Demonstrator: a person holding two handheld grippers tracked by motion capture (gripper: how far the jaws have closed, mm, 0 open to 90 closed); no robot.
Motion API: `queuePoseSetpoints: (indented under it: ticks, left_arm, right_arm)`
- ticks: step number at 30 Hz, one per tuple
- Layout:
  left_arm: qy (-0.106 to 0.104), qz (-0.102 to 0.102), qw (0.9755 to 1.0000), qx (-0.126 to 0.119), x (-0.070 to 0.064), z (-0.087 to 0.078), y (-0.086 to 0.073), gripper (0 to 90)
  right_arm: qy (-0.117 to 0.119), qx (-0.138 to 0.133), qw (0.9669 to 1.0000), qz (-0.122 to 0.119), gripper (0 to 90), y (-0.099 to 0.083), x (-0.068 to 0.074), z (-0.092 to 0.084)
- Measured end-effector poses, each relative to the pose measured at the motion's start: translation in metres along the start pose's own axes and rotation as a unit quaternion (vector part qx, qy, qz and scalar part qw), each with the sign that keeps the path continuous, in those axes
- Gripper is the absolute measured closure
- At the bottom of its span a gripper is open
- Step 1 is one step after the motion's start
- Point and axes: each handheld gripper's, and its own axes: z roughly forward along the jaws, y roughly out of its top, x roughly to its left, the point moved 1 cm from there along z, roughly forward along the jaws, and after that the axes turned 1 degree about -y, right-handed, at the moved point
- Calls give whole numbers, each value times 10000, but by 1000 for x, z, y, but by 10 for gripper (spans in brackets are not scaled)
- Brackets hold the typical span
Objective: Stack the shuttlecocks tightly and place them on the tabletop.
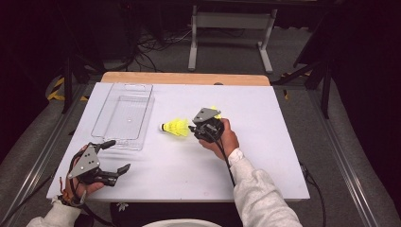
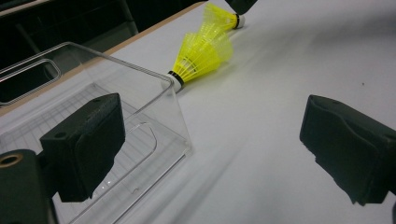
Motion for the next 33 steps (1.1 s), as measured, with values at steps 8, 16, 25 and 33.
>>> queuePoseSetpoints:
  ticks: [8, 16, 25, 33]
  left_arm:
    - [-10, -4, 10000, 4, 0, 0, 0, 77]
    - [-11, -4, 10000, 32, 0, 1, 0, 77]
    - [-18, 2, 10000, 29, 0, 1, 0, 77]
    - [-20, -1, 10000, 26, 0, 1, 0, 77]
  right_arm:
    - [-367, -187, 9989, 225, 684, -4, -27, -24]
    - [-612, -232, 9964, 547, 634, -15, -50, -38]
    - [-629, 24, 9936, 939, 483, -38, -72, -31]
    - [-545, 134, 9944, 894, 379, -43, -77, -20]
